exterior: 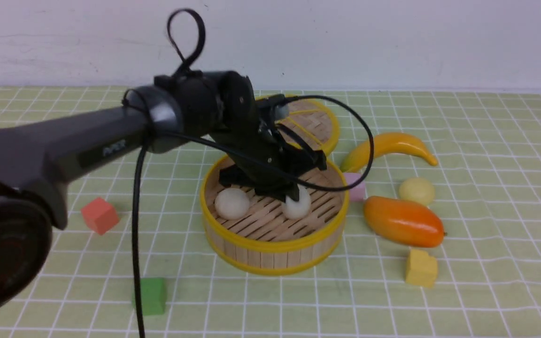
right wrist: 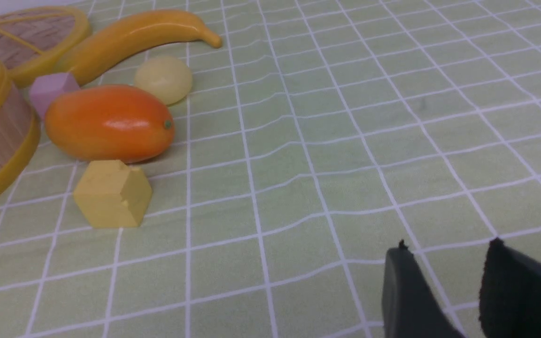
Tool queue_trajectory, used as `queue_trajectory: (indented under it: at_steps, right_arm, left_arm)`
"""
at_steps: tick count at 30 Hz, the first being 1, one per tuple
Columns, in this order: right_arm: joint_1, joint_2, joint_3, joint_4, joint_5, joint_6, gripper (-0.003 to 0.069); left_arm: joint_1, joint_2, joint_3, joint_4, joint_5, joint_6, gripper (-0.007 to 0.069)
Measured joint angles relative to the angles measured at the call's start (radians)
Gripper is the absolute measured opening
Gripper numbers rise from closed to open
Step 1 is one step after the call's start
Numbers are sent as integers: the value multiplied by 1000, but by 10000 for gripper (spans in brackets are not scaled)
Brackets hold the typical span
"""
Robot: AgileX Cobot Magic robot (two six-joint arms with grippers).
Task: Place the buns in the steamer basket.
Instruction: Use the left arm to put the steamed stuffed bun into the steamer, then use the right arm to grab a steamed stuffed bun
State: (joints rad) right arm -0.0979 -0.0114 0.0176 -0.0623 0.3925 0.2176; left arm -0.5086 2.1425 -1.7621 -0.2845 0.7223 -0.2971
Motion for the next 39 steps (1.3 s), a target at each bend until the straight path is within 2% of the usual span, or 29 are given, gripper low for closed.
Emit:
queue_trajectory:
  at_steps: [7,11,14,17,21,28,32,35,39]
  right_arm:
    - [0,0,0,0,0,0,239]
    - [0,0,0,0,0,0,239]
    - [0,0,0,0,0,0,239]
    - [0,0,0,0,0,0,239]
    - [0,0,0,0,0,0,239]
    - [0,0,0,0,0,0,239]
    - [0,0,0,0,0,0,239]
    - [0,0,0,0,0,0,239]
    - [0,0,0,0,0,0,239]
  left_arm:
    - [0,-15,-3,0,16,-13,335]
    - [0,-73,-8,28,87,-14,431]
    - [0,-166,-10,104,164,-15,462]
    - [1,-270,-10,189,241,-15,459]
    - [1,-481,-11,294,385,-15,413]
    - [3,-863,21,330,488,-15,267]
    - [3,-1141,173,334,498,-25,147]
    - [3,-1372,369,344,500,-66,70]
    - [3,-1593,617,367,488,-127,10]
